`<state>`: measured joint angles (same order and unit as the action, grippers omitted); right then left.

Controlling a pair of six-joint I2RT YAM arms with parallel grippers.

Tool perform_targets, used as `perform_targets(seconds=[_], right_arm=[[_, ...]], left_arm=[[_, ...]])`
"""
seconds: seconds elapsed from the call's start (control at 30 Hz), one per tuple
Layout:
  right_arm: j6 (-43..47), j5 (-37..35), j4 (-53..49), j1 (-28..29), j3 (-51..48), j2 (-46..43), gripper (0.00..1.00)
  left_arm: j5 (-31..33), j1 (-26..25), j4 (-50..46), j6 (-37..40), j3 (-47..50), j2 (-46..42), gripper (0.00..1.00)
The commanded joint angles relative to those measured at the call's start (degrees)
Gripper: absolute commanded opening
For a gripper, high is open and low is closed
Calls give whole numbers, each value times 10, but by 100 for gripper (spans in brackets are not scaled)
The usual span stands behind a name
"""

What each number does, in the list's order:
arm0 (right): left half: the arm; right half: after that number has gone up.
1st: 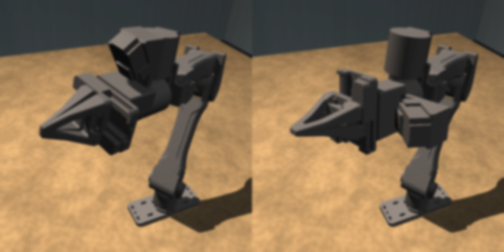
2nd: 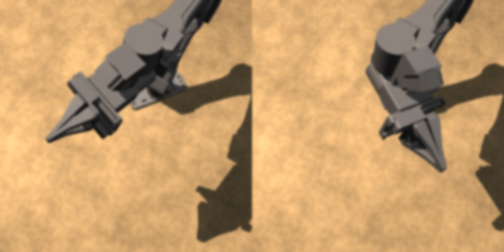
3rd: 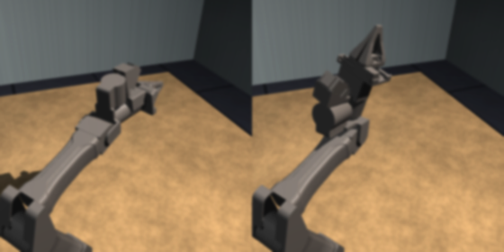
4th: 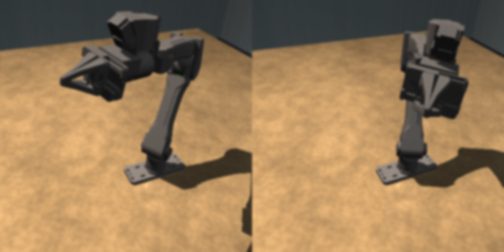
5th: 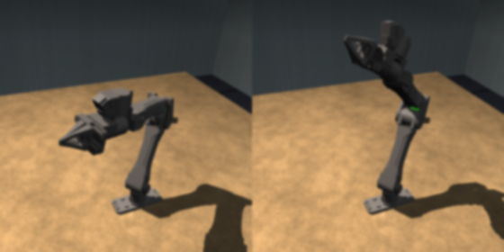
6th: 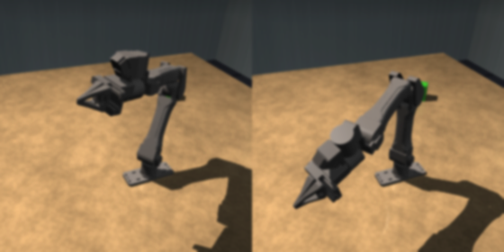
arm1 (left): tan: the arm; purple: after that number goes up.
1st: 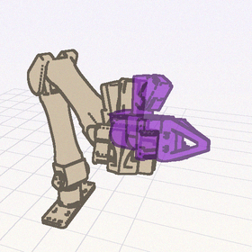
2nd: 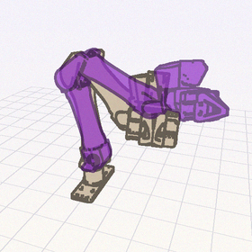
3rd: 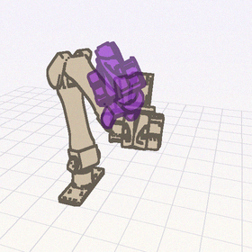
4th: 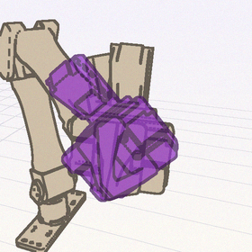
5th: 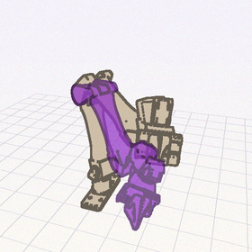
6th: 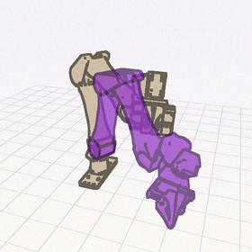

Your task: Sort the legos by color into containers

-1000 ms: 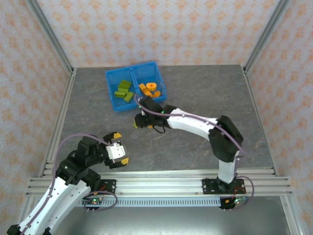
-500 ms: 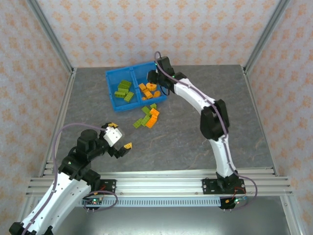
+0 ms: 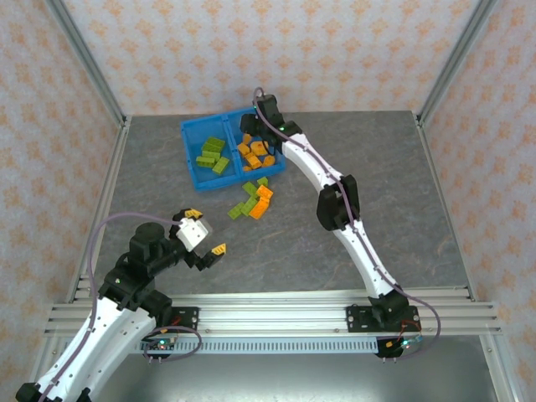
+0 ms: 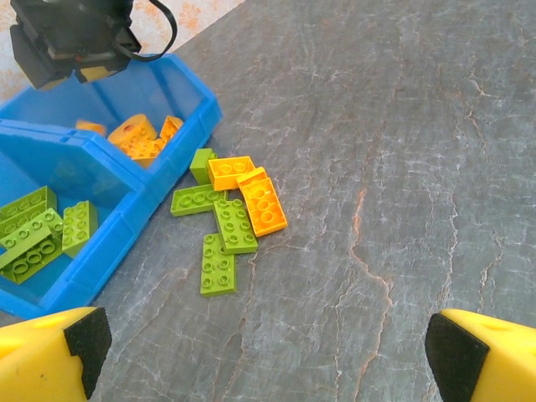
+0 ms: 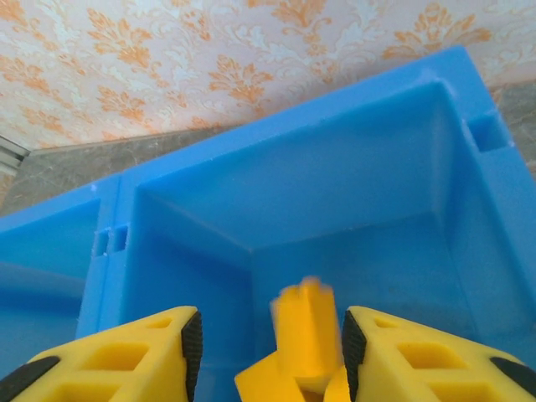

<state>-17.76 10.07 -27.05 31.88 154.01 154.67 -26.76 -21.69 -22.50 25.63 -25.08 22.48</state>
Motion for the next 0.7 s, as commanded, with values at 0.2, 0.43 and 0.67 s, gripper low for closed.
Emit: perform_targets(seconds=[0.2, 0.43, 0.67], right_arm=[[19, 73, -55, 7, -114, -181, 47], [99, 92, 53, 54, -571, -484, 52], [124, 69, -9, 85, -748, -558, 58]], left_arm=[[-3, 3, 0, 17, -4, -11, 100], [-78, 4, -27, 94, -7, 0, 100], [-164, 4, -67, 205, -3, 15, 100]])
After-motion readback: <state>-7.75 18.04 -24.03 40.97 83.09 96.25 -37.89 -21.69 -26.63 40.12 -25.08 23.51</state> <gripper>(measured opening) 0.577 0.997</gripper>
